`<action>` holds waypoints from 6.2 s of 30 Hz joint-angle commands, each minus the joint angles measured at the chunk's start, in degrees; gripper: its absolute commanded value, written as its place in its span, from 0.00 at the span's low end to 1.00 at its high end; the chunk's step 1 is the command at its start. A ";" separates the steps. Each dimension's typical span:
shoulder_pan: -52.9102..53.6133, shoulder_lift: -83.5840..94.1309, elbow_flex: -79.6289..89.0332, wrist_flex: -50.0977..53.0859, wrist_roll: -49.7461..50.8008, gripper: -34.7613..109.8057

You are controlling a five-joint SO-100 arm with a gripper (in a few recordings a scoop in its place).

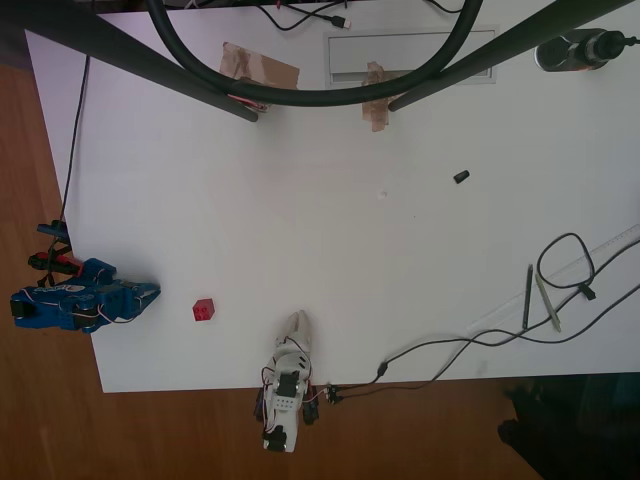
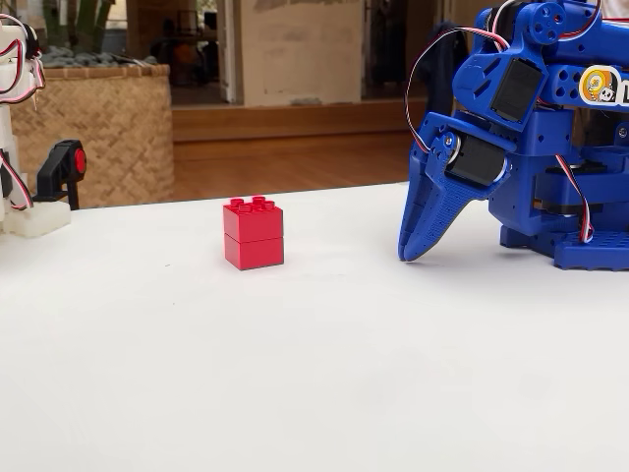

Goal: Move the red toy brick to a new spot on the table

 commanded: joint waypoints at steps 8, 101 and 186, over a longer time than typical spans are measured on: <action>0.18 1.58 1.85 -0.62 1.32 0.25; 7.91 -65.92 -50.54 -33.22 -16.70 0.40; 80.51 -98.53 -75.06 -11.51 10.20 0.38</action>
